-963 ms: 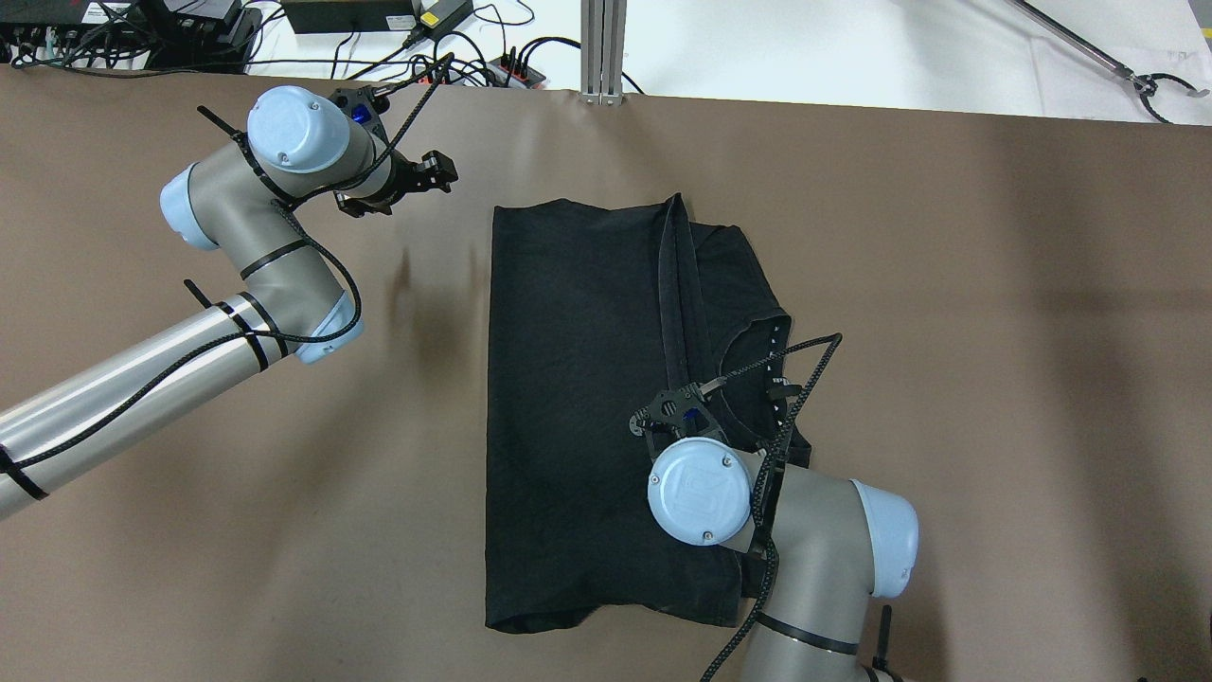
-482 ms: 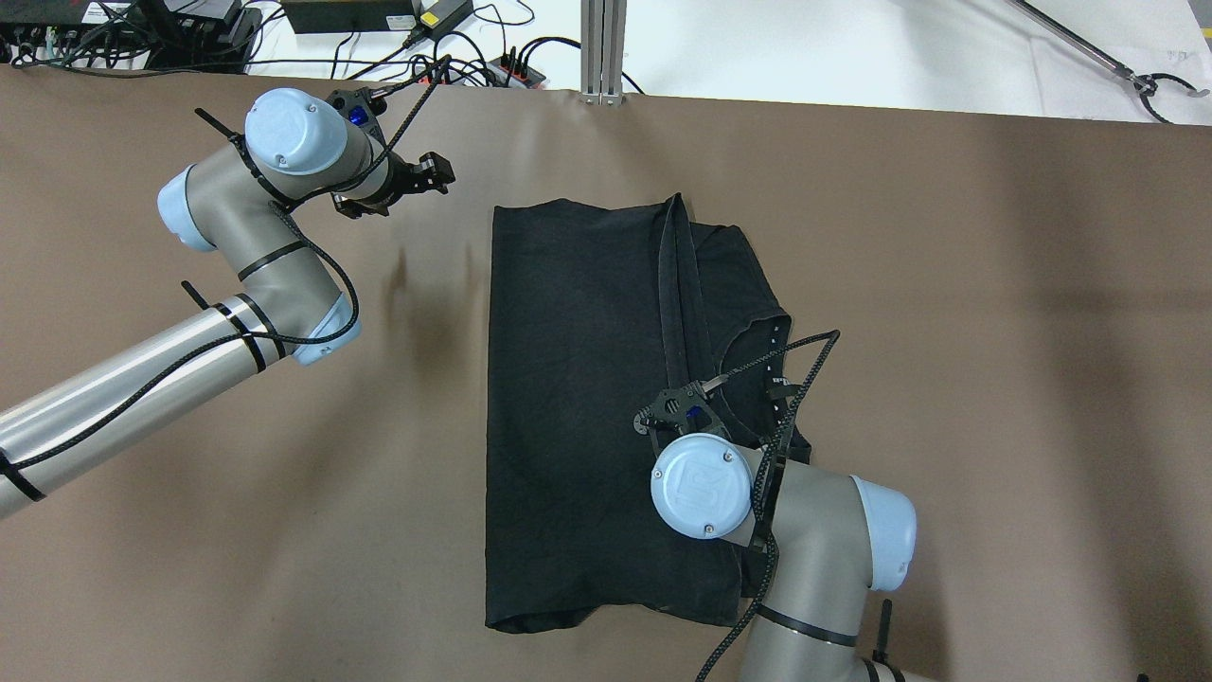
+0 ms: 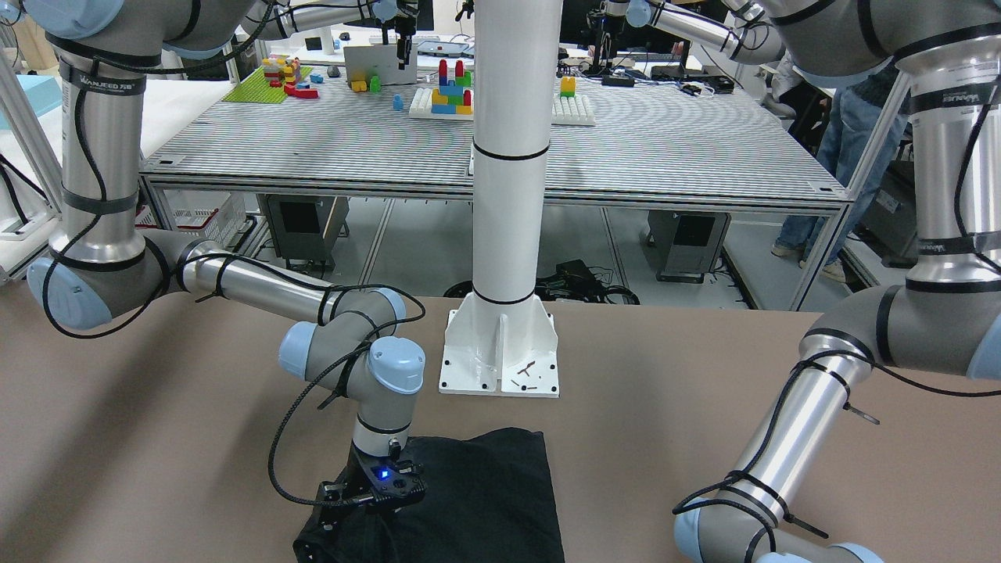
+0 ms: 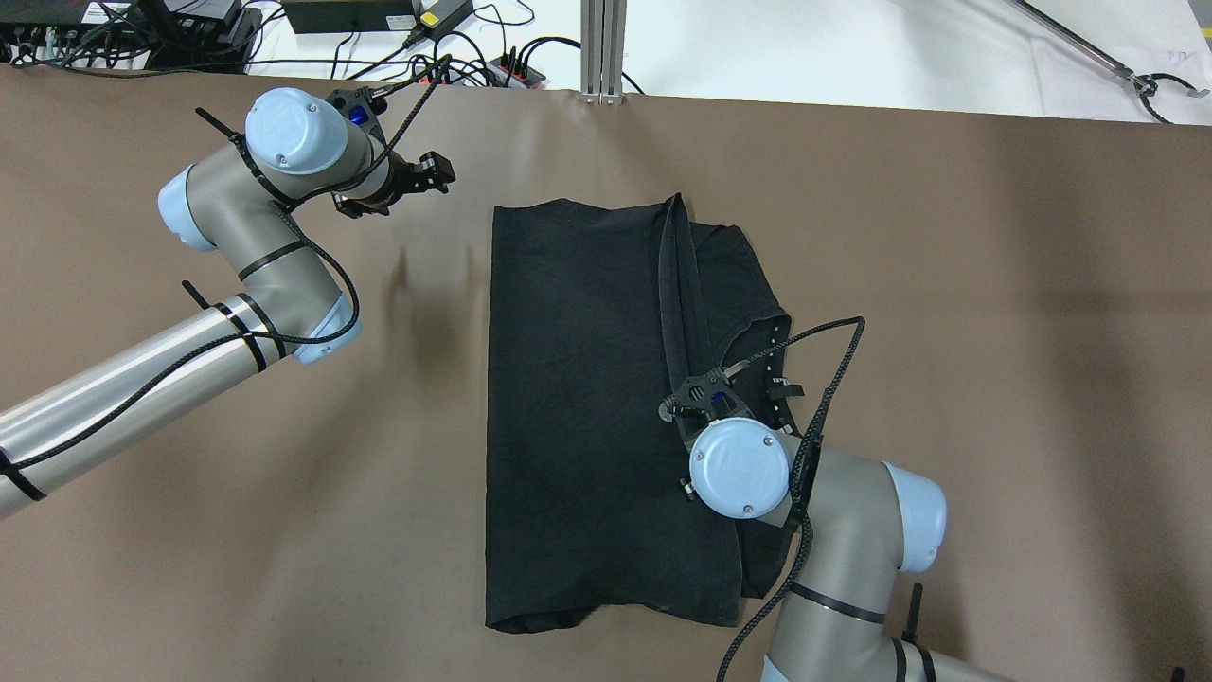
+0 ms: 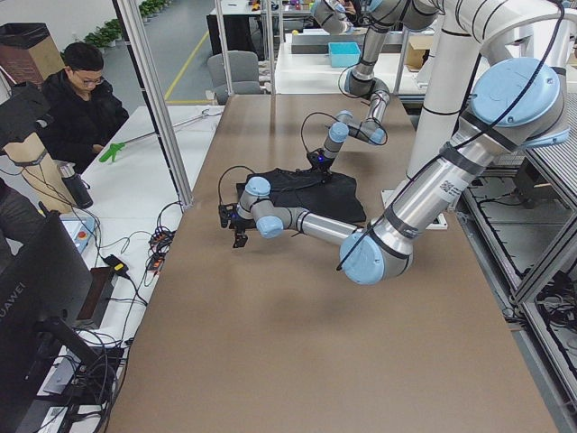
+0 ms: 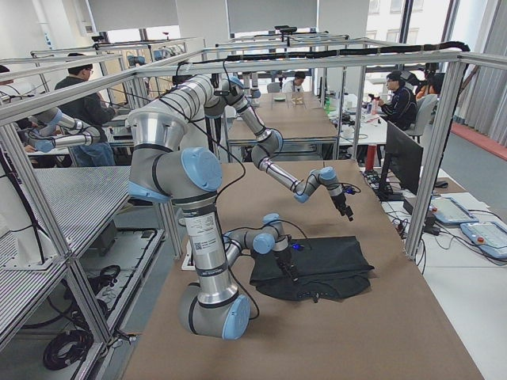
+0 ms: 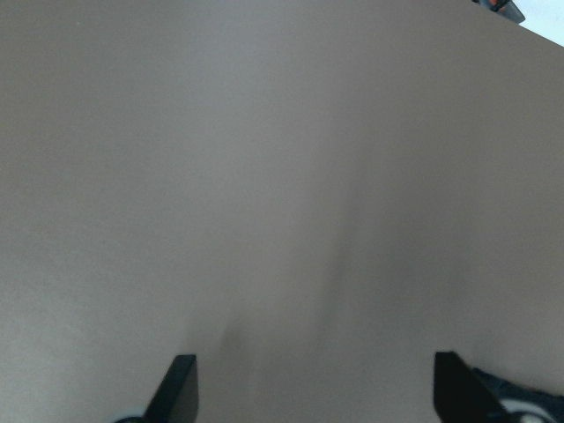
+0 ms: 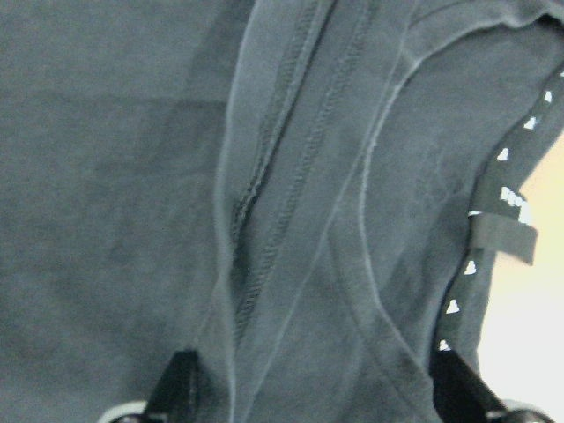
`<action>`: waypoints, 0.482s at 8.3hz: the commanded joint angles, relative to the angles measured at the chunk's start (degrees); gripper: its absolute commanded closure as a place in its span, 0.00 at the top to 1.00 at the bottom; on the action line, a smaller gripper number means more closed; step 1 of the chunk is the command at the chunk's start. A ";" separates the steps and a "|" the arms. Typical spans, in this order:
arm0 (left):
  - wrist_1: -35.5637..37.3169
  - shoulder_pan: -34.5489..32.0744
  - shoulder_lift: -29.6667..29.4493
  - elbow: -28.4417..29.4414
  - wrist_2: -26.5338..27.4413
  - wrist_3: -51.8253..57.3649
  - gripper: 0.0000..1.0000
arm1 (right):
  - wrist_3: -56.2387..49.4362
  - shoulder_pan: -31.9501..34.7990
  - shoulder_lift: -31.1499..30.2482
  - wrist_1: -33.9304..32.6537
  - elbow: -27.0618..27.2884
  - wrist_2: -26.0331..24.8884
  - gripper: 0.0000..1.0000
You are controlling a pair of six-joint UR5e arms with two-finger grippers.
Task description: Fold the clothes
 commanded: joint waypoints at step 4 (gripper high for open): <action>0.09 0.00 0.08 0.07 0.05 0.08 0.94 | -6.26 5.06 -0.89 -1.36 4.06 1.81 0.94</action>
